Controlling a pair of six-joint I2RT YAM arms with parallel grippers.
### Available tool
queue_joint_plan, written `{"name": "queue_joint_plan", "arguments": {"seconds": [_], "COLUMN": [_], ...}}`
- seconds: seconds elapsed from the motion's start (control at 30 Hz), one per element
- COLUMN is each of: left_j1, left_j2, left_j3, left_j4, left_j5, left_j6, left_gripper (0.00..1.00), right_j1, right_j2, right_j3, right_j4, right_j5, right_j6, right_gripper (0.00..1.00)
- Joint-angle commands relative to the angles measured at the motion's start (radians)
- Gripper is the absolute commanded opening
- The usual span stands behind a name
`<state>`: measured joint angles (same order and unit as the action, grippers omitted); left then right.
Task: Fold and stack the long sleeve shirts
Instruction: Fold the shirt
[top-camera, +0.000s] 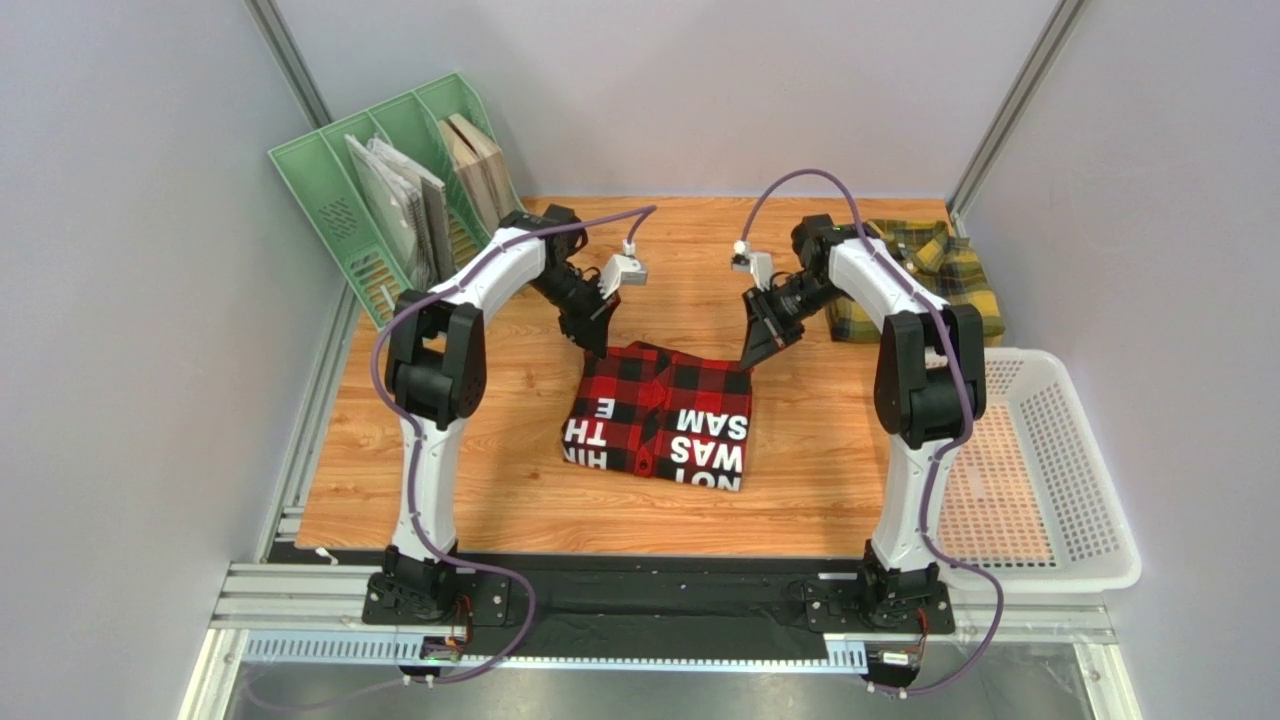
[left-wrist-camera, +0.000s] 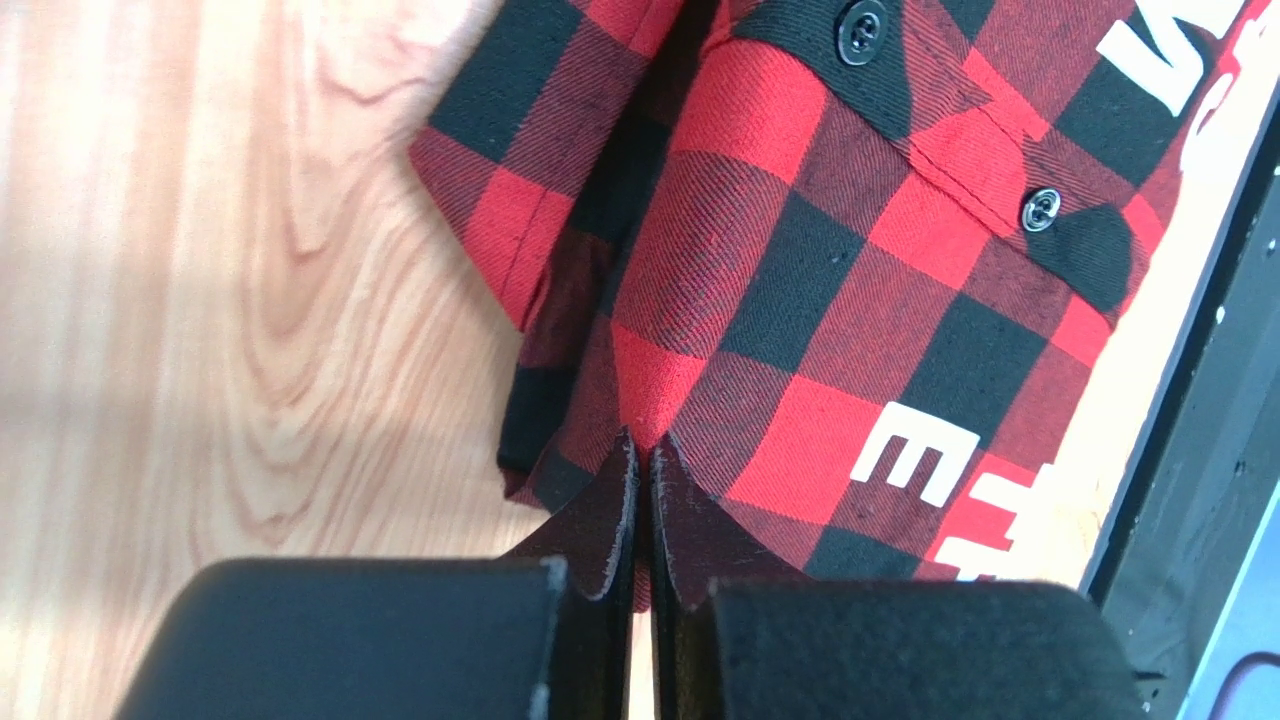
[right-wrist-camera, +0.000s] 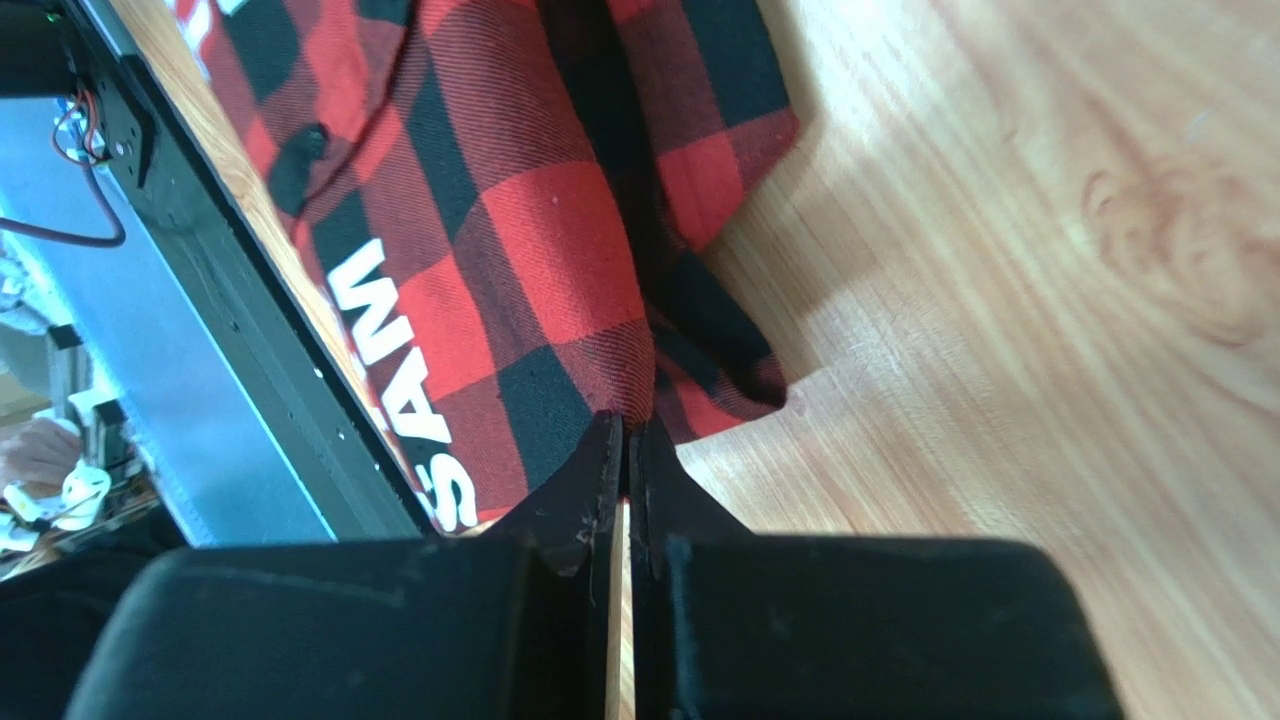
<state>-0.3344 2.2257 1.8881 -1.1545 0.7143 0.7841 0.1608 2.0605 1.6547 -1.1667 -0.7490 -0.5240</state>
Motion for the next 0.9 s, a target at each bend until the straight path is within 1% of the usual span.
{"name": "queue_joint_plan", "arguments": {"seconds": [0.0,0.2,0.23,0.27,0.3,0.33,0.37,0.4,0.43,0.47,0.5,0.57,0.6,0.63,0.67,0.7,0.73,0.77,0.8,0.83,0.87], "left_j1": [0.02,0.021,0.02,0.02,0.021,0.023,0.024,0.024,0.031,0.038,0.057,0.075,0.083,0.086,0.084,0.08,0.077,0.071,0.043,0.023,-0.001], "left_j2": [0.006,0.075,0.084,0.087,0.088,0.084,0.078,0.072,0.054,0.04,0.004,-0.04,-0.093,-0.125,-0.158,-0.216,-0.239,-0.257,-0.288,-0.302,-0.316], "left_j3": [0.052,0.095,0.098,0.095,0.088,0.08,0.068,0.042,0.028,0.013,-0.018,-0.04,-0.065,-0.082,-0.104,-0.145,-0.165,-0.178,-0.19,-0.198,-0.207], "left_j4": [0.007,0.026,0.029,0.035,0.039,0.051,0.07,0.093,0.105,0.12,0.156,0.176,0.197,0.208,0.219,0.252,0.266,0.274,0.274,0.28,0.292], "left_j5": [0.044,-0.024,-0.024,-0.026,-0.023,-0.016,-0.013,-0.022,-0.022,-0.004,0.01,0.059,0.069,0.08,0.082,0.083,0.082,0.082,0.076,0.029,-0.007], "left_j6": [-0.035,-0.077,-0.089,-0.101,-0.109,-0.133,-0.15,-0.163,-0.169,-0.199,-0.222,-0.262,-0.272,-0.276,-0.289,-0.302,-0.321,-0.331,-0.336,-0.339,-0.35], "left_gripper": [0.0,0.01,0.03,0.04,0.06,0.08,0.1,0.13,0.15,0.17,0.25,0.31,0.37,0.4,0.45,0.47,0.53,0.61,0.63,0.63,0.64], "right_j1": [0.003,0.0,0.002,0.002,0.0,-0.004,-0.009,-0.023,-0.032,-0.041,-0.064,-0.09,-0.119,-0.133,-0.145,-0.152,-0.182,-0.185,-0.184,-0.182,-0.181], "right_j2": [-0.065,0.068,0.082,0.092,0.092,0.089,0.084,0.07,0.061,0.049,0.021,-0.023,-0.083,-0.118,-0.153,-0.198,-0.271,-0.31,-0.342,-0.387,-0.399], "right_j3": [0.079,0.097,0.099,0.097,0.097,0.103,0.109,0.116,0.128,0.131,0.129,0.087,0.05,0.006,-0.122,-0.188,-0.247,-0.379,-0.432,-0.487,-0.557], "right_j4": [0.002,0.009,0.012,0.031,0.041,0.053,0.058,0.059,0.059,0.059,0.056,0.064,0.076,0.132,0.175,0.215,0.299,0.349,0.392,0.479,0.513], "right_j5": [-0.003,0.077,0.086,0.097,0.108,0.108,0.106,0.087,0.073,0.054,0.013,-0.038,-0.091,-0.111,-0.145,-0.165,-0.165,-0.144,-0.142,-0.138,-0.119], "right_j6": [0.016,0.022,0.025,0.045,0.053,0.062,0.087,0.097,0.114,0.149,0.168,0.208,0.275,0.319,0.381,0.459,0.501,0.545,0.614,0.645,0.671], "right_gripper": [0.0,0.0,0.02,0.12,0.16,0.31,0.37,0.39,0.44,0.47,0.48,0.47,0.47,0.44,0.42,0.4,0.36,0.35,0.33,0.31,0.28]}}
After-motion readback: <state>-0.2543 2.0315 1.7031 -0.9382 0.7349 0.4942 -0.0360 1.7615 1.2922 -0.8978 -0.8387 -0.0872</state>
